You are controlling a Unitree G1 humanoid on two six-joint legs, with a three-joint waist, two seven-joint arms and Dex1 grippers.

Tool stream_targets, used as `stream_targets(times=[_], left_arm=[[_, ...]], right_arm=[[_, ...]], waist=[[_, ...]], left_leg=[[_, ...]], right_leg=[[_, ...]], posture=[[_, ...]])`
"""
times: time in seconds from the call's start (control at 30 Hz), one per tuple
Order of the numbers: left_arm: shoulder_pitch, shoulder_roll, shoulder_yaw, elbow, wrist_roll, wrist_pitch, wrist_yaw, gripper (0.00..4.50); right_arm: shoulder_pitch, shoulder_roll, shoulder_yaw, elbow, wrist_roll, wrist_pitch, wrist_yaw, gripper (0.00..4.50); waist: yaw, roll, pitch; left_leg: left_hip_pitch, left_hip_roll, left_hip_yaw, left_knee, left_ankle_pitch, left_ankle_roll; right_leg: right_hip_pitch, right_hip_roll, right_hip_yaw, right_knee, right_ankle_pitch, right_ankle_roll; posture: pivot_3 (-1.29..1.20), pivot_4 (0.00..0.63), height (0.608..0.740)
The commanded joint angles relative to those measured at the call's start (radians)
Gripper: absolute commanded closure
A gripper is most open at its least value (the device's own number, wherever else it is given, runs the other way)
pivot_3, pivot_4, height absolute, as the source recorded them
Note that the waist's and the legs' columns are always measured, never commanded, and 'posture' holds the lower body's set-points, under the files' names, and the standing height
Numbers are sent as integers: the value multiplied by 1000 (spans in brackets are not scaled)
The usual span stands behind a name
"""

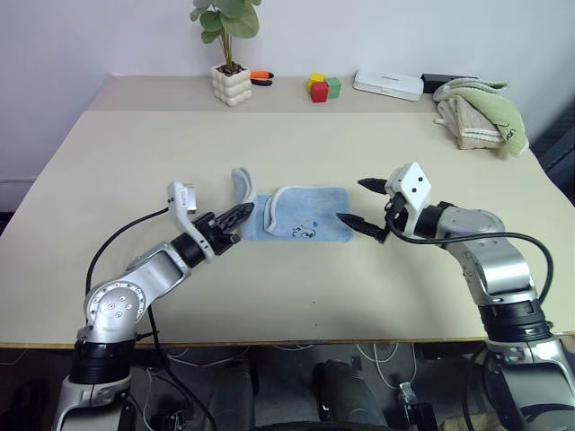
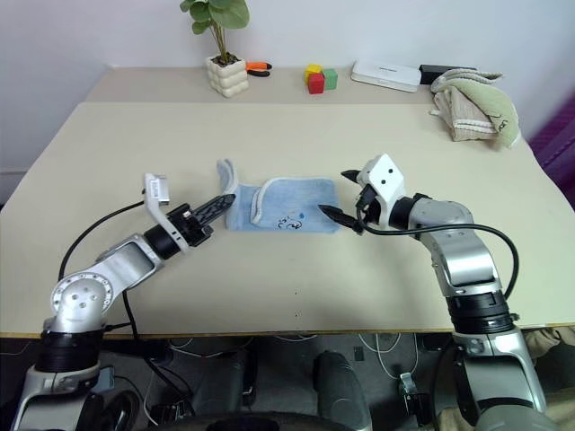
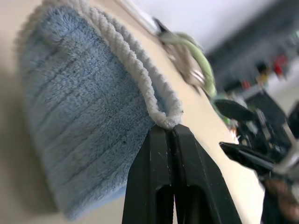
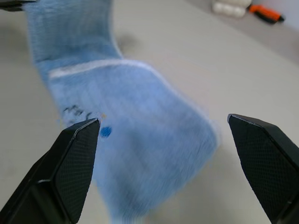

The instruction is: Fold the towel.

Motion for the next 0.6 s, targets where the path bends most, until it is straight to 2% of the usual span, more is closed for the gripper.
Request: stream_targets(times=[0.03, 0.17, 0.23, 0.6], left_arm=[[-71, -13, -30, 9, 93, -42, -119, 4434], [-105, -30, -49, 40, 142, -25, -205, 4434], [-126, -24, -95, 71, 216, -48, -285, 4434], [-361, -171, -186, 361, 404, -73, -506, 4434]], right_arm=[[-8, -24, -77, -62, 65, 33, 4, 0], [24, -28, -88, -101, 59, 42, -28, 0], [47, -30, -102, -128, 64, 49, -43, 0], [140, -49, -161, -198, 70, 60, -87, 0]], waist=[[-1, 0, 0], [-15, 0, 0], [-13, 0, 0], [-7, 0, 1]], left_leg=[[0, 0, 0, 0, 0, 0], [0, 1, 0, -1, 0, 1], [0, 1, 0, -2, -1, 1], [-4, -1, -2, 2, -1, 2]], right_leg=[[0, 0, 0, 0, 0, 0], [-1, 1, 0, 0, 0, 0], [-1, 1, 0, 0, 0, 1], [-2, 1, 0, 0, 0, 1]], posture=[[0, 150, 740], [0, 150, 740], [0, 150, 740], [0, 150, 740]])
